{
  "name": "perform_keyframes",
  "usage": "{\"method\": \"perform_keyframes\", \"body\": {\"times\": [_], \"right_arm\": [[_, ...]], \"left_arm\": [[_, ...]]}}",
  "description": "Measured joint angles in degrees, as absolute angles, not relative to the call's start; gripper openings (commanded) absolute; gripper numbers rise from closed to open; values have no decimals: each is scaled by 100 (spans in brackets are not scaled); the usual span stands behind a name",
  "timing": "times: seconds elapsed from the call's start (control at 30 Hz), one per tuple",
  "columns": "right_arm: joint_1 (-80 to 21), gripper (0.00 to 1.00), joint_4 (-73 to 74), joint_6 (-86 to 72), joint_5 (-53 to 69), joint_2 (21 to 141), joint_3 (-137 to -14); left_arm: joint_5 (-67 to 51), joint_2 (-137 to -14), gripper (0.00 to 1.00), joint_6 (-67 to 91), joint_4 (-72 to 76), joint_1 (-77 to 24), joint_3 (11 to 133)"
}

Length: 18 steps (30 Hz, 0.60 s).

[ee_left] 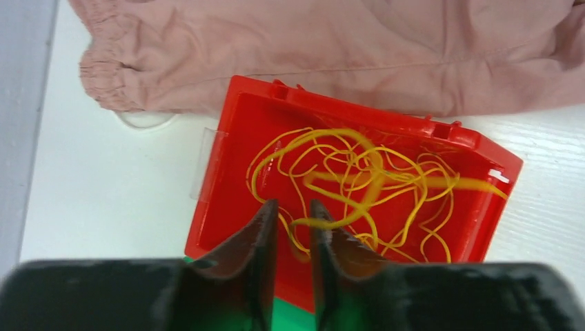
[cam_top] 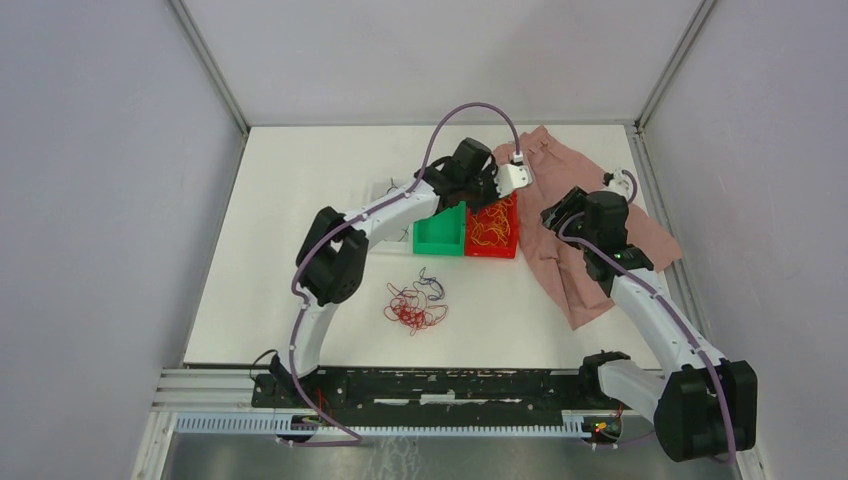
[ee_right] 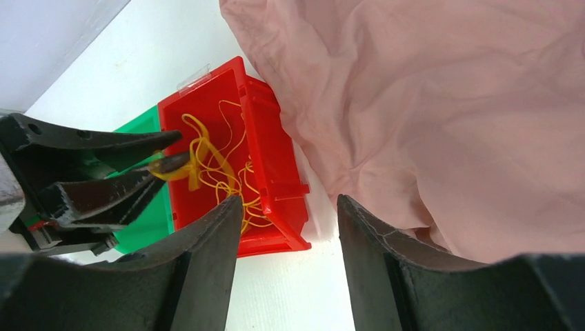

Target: Untangle the cables

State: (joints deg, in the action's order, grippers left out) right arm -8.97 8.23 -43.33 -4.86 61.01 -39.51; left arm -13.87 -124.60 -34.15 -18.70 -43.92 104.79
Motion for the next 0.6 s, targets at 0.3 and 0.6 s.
{"method": "perform_keyframes", "body": {"times": [0.3, 0.6], "right_arm": [[-779, 58, 760, -4477, -143, 6104, -3948], [-775, 57, 432, -4576, 362, 6694, -3953]], "left_arm": [[-1927, -12698, 67, -3629, -3264, -4344, 11194], [-2405, -12540, 67, -3695, -3850, -4007, 11459]]}}
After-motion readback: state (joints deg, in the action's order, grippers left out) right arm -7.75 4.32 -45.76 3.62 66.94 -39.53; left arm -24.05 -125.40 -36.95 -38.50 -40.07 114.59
